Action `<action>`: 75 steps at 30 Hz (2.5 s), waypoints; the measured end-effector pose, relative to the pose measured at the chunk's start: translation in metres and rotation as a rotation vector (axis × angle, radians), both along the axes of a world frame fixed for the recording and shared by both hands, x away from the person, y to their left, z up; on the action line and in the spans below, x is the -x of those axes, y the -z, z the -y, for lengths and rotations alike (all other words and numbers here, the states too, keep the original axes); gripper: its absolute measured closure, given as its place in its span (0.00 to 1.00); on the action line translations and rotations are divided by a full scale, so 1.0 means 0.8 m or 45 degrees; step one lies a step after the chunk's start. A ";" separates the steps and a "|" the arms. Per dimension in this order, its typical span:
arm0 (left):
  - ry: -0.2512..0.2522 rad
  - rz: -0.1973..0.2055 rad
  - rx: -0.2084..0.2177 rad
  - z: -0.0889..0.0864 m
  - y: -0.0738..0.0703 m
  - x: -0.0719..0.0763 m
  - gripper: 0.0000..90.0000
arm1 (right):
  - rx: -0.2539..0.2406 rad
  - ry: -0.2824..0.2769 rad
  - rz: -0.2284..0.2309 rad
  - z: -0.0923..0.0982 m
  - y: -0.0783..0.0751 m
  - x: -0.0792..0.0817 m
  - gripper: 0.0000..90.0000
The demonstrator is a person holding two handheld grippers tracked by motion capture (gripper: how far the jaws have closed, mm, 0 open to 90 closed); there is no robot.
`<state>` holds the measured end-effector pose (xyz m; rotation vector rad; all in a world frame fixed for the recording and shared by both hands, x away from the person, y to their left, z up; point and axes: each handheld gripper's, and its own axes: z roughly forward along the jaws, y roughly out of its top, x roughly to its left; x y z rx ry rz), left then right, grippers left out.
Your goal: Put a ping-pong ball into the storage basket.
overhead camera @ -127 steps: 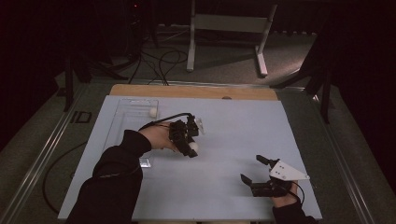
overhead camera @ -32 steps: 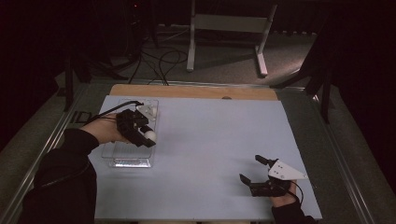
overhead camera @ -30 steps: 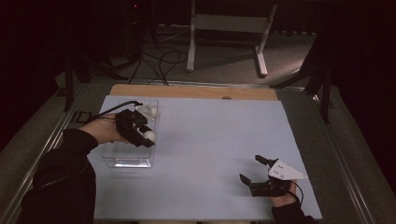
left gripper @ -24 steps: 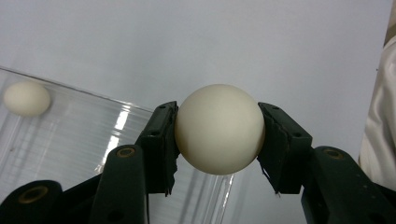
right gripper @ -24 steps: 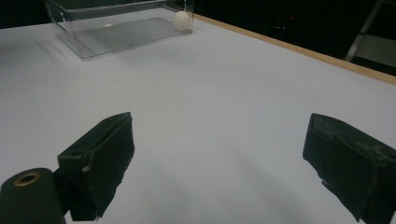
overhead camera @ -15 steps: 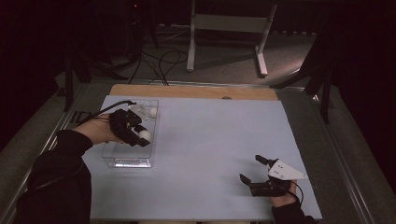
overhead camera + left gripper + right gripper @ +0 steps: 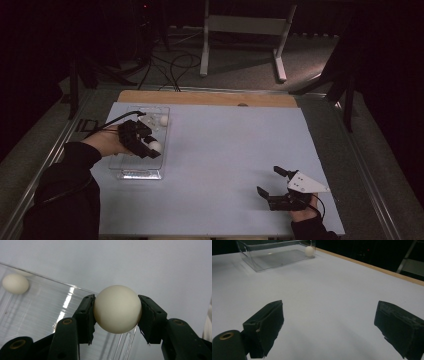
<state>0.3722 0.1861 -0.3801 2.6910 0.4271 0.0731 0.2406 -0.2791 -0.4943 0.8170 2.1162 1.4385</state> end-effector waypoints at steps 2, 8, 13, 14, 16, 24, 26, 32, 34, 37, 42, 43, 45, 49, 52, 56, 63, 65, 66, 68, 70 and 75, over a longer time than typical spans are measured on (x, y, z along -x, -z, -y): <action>-0.007 -0.002 -0.007 0.000 0.004 -0.001 0.57 | 0.002 0.000 0.001 0.000 0.000 0.000 0.10; -0.004 -0.009 -0.007 -0.001 0.013 -0.001 0.57 | 0.001 -0.002 0.000 0.000 0.000 0.000 0.10; 0.001 -0.016 -0.024 0.000 0.021 -0.003 0.57 | -0.002 -0.001 0.005 0.000 -0.001 0.000 0.10; 0.000 -0.021 -0.020 0.001 0.023 -0.003 0.57 | -0.002 -0.001 0.005 0.000 -0.001 0.000 0.10; 0.007 -0.023 -0.029 0.002 0.027 -0.003 0.57 | -0.001 0.000 0.004 0.000 -0.001 0.000 0.10; 0.035 -0.024 -0.031 0.003 0.039 -0.005 0.57 | -0.004 0.002 0.004 0.001 -0.001 0.001 0.10; 0.025 -0.030 -0.032 0.003 0.041 -0.005 0.57 | -0.003 0.003 0.004 0.001 -0.001 0.001 0.10; 0.023 -0.037 -0.028 -0.001 0.046 -0.005 0.57 | -0.004 0.002 0.005 0.001 -0.001 0.001 0.10; 0.022 -0.044 -0.031 -0.001 0.048 -0.006 0.57 | -0.001 0.002 0.005 0.001 -0.001 0.000 0.10; 0.022 -0.046 -0.039 -0.001 0.051 -0.007 0.57 | -0.002 0.001 0.007 0.001 -0.001 0.000 0.10; 0.009 -0.058 -0.045 -0.002 0.055 -0.008 0.57 | -0.002 0.004 0.004 0.001 -0.001 0.001 0.10; 0.009 -0.063 -0.043 -0.002 0.055 -0.008 0.57 | -0.001 0.003 0.005 0.001 -0.001 0.000 0.10; -0.004 -0.066 -0.038 -0.002 0.055 -0.009 0.57 | 0.000 0.002 0.005 0.001 -0.001 0.000 0.10; -0.003 -0.067 -0.042 -0.002 0.057 -0.009 0.57 | -0.003 0.004 0.005 0.001 -0.001 0.001 0.10; -0.002 -0.072 -0.061 -0.001 0.060 -0.010 0.57 | 0.001 0.002 0.006 0.001 -0.001 0.000 0.10; -0.014 -0.086 -0.058 -0.001 0.063 -0.010 0.57 | -0.001 0.004 0.006 0.001 -0.001 0.001 0.10; -0.065 -0.094 -0.057 -0.003 0.061 -0.013 0.48 | -0.001 0.004 0.006 0.001 -0.001 0.001 0.10; -0.082 -0.100 -0.041 -0.005 0.058 -0.013 0.47 | 0.000 0.006 0.004 0.001 -0.001 0.000 0.10; -0.083 -0.095 -0.041 -0.005 0.057 -0.013 0.43 | 0.000 0.006 0.004 0.001 -0.001 0.000 0.10; -0.099 -0.100 -0.031 -0.006 0.055 -0.013 0.39 | 0.001 0.004 0.005 0.001 -0.001 0.000 0.10; -0.110 -0.099 -0.028 -0.006 0.053 -0.013 0.34 | 0.002 0.004 0.006 0.001 -0.001 0.000 0.10; -0.106 -0.101 -0.003 -0.005 0.050 -0.013 0.25 | 0.000 0.005 0.006 0.001 -0.001 0.000 0.10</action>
